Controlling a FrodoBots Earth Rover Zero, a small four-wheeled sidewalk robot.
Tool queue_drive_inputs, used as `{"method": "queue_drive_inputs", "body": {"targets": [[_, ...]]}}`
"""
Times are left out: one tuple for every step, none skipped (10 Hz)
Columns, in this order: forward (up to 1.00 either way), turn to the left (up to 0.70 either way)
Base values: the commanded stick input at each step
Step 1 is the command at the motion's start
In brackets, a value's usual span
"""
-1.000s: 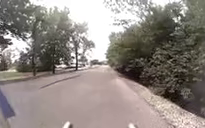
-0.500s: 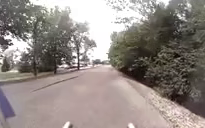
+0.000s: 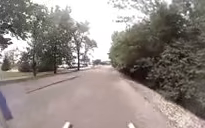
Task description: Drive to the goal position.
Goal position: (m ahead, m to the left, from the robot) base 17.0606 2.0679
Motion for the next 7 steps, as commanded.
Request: {"method": "queue_drive_inputs", "body": {"targets": [[0.60, 0.00], [0.60, 0.00], [0.60, 0.00], [0.60, 0.00], [0.60, 0.00], [0.60, 0.00], [0.60, 0.00]]}}
